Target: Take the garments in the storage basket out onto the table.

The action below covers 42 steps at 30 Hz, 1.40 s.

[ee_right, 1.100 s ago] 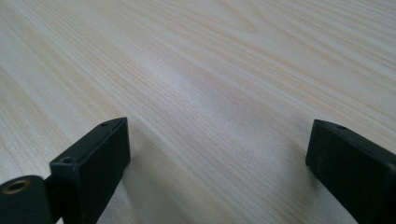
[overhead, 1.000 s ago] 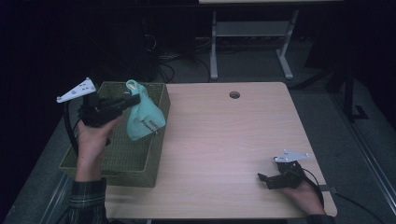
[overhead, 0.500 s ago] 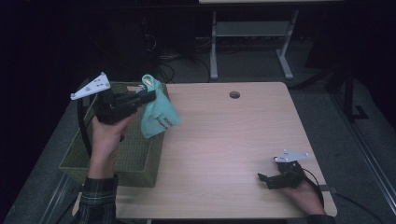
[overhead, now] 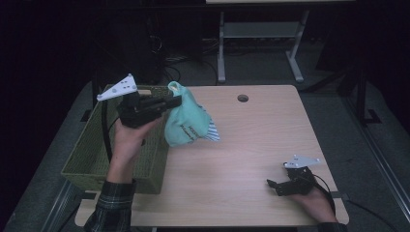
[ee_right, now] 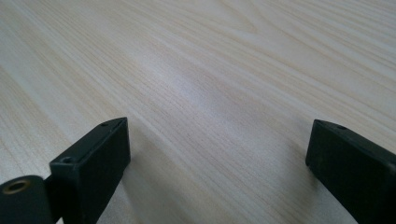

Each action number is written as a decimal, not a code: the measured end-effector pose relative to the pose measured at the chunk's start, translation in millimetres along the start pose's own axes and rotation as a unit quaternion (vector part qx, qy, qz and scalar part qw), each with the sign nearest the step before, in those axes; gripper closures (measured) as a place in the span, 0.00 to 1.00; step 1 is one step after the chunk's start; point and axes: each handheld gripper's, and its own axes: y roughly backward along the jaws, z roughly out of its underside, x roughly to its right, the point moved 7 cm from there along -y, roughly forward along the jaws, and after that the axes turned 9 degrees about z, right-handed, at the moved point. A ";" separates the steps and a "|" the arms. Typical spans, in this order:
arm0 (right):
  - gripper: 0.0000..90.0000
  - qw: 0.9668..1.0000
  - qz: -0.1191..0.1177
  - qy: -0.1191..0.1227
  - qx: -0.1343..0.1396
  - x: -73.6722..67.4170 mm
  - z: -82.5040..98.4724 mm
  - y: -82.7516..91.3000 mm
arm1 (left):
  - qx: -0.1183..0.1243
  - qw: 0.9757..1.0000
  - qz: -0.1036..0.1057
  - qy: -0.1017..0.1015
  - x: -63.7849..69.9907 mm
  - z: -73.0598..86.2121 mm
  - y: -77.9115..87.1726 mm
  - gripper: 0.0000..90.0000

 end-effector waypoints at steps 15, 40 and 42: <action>0.07 1.000 0.000 -0.001 -0.001 -0.1 0.1 0.1 | -0.062 0.997 0.039 0.007 6.4 29.0 -59.9 0.93; 0.07 1.000 0.000 -0.001 0.000 -0.2 0.1 0.1 | -0.213 0.977 0.017 -0.009 -4.4 106.0 -129.7 0.93; 0.07 1.000 0.000 0.000 0.000 -0.1 0.0 0.0 | -0.221 0.975 0.017 0.000 -5.4 114.6 -133.5 0.93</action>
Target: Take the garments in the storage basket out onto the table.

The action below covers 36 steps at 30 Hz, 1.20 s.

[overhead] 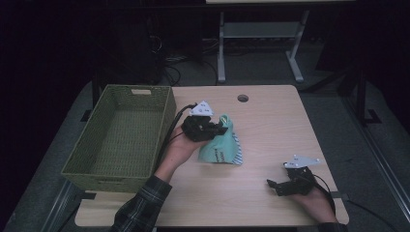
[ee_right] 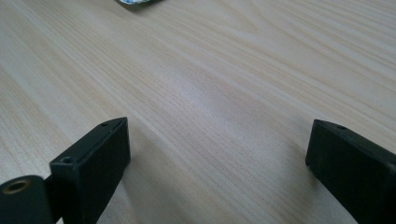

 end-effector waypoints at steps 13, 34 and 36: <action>0.07 1.000 0.000 0.001 0.000 0.1 0.1 0.0 | -0.073 0.997 0.016 -0.002 13.3 39.1 -34.0 0.93; 0.07 1.000 0.000 0.000 -0.001 0.1 0.1 0.0 | -0.142 0.989 0.032 0.014 17.4 85.6 -76.2 0.76; 0.07 1.000 0.000 0.000 -0.001 0.1 0.1 0.0 | -0.135 0.990 0.026 0.015 18.1 82.1 -72.3 0.67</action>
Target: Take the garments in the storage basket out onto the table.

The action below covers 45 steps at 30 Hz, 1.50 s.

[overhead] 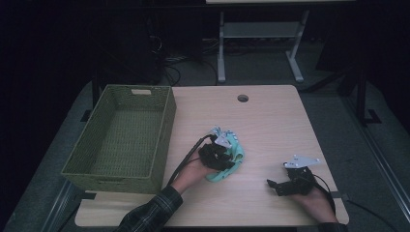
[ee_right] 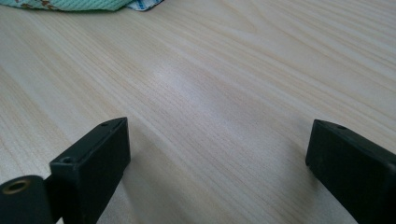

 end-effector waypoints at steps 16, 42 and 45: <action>0.07 1.000 0.000 -0.001 0.000 -0.1 0.0 0.0 | 0.027 0.999 -0.034 0.005 14.7 24.0 56.1 0.85; 0.10 1.000 -0.002 0.005 0.005 -0.2 -0.1 0.9 | -0.053 0.998 -0.043 0.016 19.7 64.9 30.2 0.98; 0.21 1.000 -0.005 0.010 0.001 -0.6 -1.7 3.4 | -0.052 0.998 -0.038 0.018 24.7 69.0 32.7 0.98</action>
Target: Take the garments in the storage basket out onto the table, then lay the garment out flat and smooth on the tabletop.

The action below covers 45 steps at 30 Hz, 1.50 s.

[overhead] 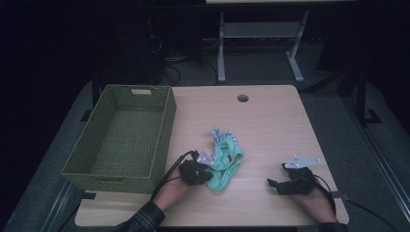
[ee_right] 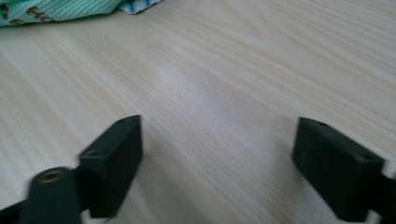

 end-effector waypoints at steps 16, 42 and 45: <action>0.47 0.999 -0.045 0.003 0.014 -0.7 -47.8 -6.7 | 0.004 1.000 0.015 0.003 -0.5 4.2 2.6 0.98; 0.73 0.993 -0.108 0.026 0.030 -11.7 -152.9 -74.4 | 0.012 1.000 0.015 0.008 -1.2 4.0 2.2 0.98; 0.73 0.993 -0.110 0.022 0.025 -13.9 -160.0 -85.0 | 0.017 1.000 0.015 0.013 -0.6 3.6 1.6 0.98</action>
